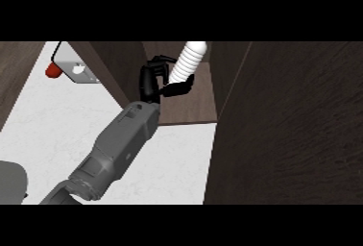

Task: Pick up the bottled water, place it into the cabinet and close the cabinet

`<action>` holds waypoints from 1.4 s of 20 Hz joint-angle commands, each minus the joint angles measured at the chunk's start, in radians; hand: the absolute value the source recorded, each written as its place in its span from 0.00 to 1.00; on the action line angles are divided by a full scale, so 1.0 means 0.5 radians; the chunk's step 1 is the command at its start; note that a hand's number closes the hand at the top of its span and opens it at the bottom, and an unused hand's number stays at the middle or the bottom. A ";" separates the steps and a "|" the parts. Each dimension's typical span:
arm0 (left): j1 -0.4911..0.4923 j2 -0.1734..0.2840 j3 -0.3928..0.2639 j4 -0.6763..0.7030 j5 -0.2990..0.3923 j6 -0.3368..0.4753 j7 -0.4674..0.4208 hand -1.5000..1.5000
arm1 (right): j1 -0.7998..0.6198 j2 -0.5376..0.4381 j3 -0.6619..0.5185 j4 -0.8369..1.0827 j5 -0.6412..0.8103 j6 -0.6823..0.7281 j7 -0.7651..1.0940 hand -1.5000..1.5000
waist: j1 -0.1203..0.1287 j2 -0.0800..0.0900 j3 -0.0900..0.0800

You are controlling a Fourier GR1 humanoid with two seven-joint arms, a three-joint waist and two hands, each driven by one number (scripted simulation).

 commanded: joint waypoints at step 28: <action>-0.382 0.001 0.175 0.410 -0.046 -0.327 -0.150 0.00 | 0.087 0.001 -0.166 -0.130 -0.180 0.167 -0.021 0.00 | -0.036 0.013 0.000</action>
